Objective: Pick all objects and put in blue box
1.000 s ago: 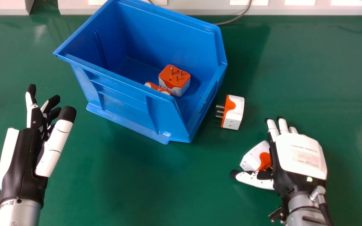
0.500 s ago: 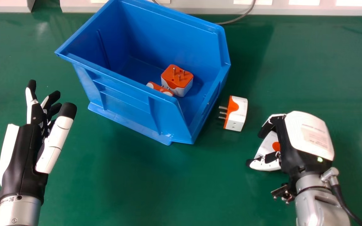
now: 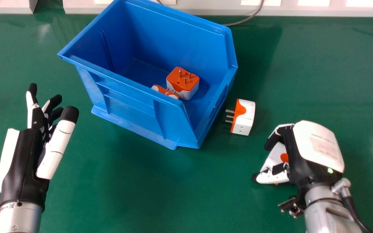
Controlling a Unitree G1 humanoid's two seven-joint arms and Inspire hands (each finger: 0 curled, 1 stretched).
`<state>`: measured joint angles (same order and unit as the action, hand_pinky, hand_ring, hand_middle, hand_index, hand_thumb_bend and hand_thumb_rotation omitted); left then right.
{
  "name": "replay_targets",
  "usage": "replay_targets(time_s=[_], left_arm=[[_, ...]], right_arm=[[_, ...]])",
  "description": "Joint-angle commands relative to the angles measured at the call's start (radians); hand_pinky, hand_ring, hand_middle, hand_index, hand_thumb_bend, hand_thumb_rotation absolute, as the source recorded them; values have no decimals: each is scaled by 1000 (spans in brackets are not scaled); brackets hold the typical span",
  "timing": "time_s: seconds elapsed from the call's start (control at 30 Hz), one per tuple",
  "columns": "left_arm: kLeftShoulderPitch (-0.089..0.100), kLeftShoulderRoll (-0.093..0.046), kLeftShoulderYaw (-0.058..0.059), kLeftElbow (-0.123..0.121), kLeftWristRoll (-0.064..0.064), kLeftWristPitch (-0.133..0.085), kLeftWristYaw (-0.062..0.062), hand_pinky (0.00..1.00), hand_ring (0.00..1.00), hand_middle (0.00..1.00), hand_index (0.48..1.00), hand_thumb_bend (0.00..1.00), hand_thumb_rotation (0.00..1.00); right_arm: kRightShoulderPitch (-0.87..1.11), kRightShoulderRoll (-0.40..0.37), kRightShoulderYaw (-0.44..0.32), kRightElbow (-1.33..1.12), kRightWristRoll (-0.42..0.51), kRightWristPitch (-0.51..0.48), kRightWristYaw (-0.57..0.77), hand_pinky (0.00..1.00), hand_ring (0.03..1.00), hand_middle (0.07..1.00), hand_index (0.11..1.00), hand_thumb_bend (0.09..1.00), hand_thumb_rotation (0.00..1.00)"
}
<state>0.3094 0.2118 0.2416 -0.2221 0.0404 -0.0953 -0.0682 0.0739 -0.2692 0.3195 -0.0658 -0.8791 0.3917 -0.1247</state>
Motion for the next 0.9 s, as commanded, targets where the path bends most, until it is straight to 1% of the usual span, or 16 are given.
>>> replay_targets(time_s=[0.0, 0.07, 0.1, 0.17, 0.23, 0.27, 0.3, 0.37, 0.4, 0.47, 0.53, 0.6, 0.7, 0.87], left_arm=[[0, 4, 2, -29, 0, -2, 1, 868, 915, 938, 920, 805, 912], [-6, 6, 3, -18, -2, -3, 0, 867, 914, 937, 920, 798, 912], [-8, 6, 3, -13, -2, -4, 0, 867, 914, 937, 920, 792, 912], [-9, 6, 2, -19, -1, 1, 0, 867, 914, 937, 920, 785, 912], [-8, 4, 1, -25, 1, 5, 1, 867, 914, 937, 920, 782, 912], [-10, 4, 1, -22, 1, 4, 1, 867, 914, 937, 920, 784, 912], [-11, 5, 1, -20, 1, 3, 1, 867, 914, 937, 920, 789, 912], [-12, 4, 0, -19, 3, 3, 2, 867, 914, 937, 920, 792, 912], [-13, 4, -1, -19, 4, 3, 3, 867, 914, 937, 920, 793, 912], [-10, 2, -3, -28, 6, 8, 5, 867, 914, 937, 920, 793, 912], [-11, 0, -5, -28, 8, 9, 7, 867, 915, 937, 920, 791, 912], [-14, 0, -5, -20, 8, 6, 9, 867, 915, 937, 920, 789, 913], [-11, 0, -7, -25, 10, 9, 10, 868, 915, 938, 920, 774, 914], [-5, -1, -10, -39, 10, 18, 12, 868, 915, 938, 921, 767, 916]], right_arm=[[16, -20, -6, -120, -50, 4, -1, 67, 123, 462, 483, 524, 0], [14, -24, -13, -195, -86, 9, -1, 67, 124, 466, 482, 525, 0], [11, -24, -17, -218, -97, 11, 2, 67, 122, 451, 480, 522, 0], [-12, -25, -25, -256, -109, -7, -4, 67, 116, 407, 477, 515, 0], [-39, -30, -29, -274, -112, -38, -16, 70, 118, 400, 479, 511, 0], [-71, -32, -36, -287, -99, -60, -9, 69, 117, 359, 478, 506, 26], [-98, -31, -42, -298, -85, -78, 0, 62, 110, 269, 473, 497, 80], [-138, -26, -51, -302, -59, -105, 13, 55, 107, 208, 470, 490, 118], [-150, -22, -54, -298, -51, -114, 15, 57, 110, 195, 470, 488, 127], [-199, -17, -55, -286, -20, -148, 32, 58, 109, 174, 469, 487, 133], [-261, -26, -48, -257, 2, -191, 48, 52, 94, 147, 469, 487, 134], [-321, -37, -38, -217, 4, -227, 63, 48, 87, 136, 469, 486, 135], [-395, -48, -22, -146, -5, -278, 60, 46, 84, 134, 469, 486, 136], [-506, -56, 21, -41, -65, -332, 33, 34, 72, 127, 469, 487, 140]])
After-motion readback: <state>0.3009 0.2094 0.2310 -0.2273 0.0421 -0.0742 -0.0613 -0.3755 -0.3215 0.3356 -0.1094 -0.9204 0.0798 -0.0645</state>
